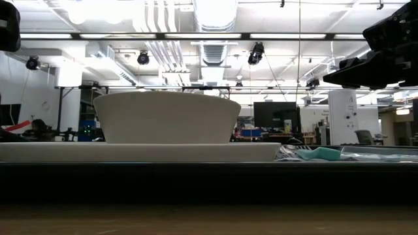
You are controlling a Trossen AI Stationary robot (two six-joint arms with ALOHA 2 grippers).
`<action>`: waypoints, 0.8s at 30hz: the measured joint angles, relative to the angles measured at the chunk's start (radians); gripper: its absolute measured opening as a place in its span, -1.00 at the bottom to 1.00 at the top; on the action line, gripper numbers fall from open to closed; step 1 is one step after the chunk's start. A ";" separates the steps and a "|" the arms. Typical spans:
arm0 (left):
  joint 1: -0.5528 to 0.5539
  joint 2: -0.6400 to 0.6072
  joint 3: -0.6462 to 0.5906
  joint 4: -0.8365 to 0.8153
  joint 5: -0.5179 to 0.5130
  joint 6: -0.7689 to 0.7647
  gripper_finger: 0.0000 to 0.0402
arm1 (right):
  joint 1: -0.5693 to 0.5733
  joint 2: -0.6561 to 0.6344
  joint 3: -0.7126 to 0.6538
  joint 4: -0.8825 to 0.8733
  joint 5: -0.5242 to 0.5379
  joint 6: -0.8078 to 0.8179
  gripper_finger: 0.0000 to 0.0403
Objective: Set up tray
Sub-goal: Return to Home Position
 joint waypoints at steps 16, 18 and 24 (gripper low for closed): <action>0.000 0.000 0.000 0.000 0.000 0.000 -0.34 | 0.000 0.000 0.000 0.000 0.000 0.000 -0.44; 0.000 0.000 0.000 0.000 0.000 0.000 -0.34 | 0.000 0.000 0.000 0.000 0.000 0.000 -0.46; 0.000 0.000 0.000 0.000 0.000 0.000 -0.34 | 0.000 0.000 0.000 0.000 0.000 0.000 -0.48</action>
